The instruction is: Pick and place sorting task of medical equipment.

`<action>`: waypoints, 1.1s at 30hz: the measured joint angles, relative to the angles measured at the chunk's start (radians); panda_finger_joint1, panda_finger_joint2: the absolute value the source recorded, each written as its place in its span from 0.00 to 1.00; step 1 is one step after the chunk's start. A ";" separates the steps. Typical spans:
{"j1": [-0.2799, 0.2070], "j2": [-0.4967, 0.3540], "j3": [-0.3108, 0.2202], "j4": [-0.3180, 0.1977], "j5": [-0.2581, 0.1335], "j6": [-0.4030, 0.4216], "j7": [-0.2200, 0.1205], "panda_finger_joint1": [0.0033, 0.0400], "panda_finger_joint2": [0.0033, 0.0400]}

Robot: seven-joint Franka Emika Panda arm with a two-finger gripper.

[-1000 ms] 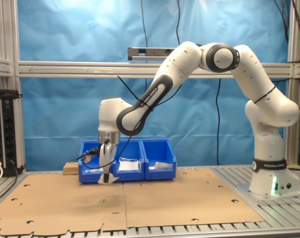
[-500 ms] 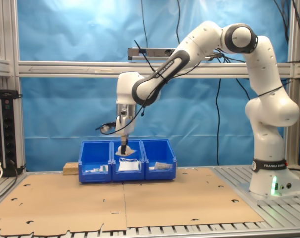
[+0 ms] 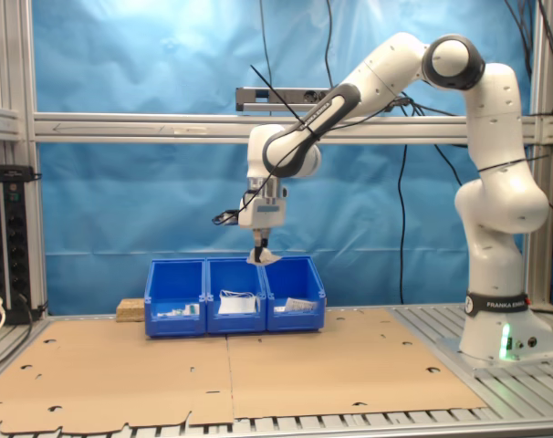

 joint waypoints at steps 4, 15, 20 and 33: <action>-0.027 -0.005 -0.032 -0.010 0.000 -0.006 0.000 0.12 0.12; -0.069 -0.008 -0.121 -0.030 0.000 -0.019 0.000 0.12 0.12; -0.072 -0.008 -0.140 -0.035 0.000 -0.021 0.000 0.12 0.12; -0.073 -0.008 -0.160 -0.039 0.000 -0.032 0.000 0.12 0.12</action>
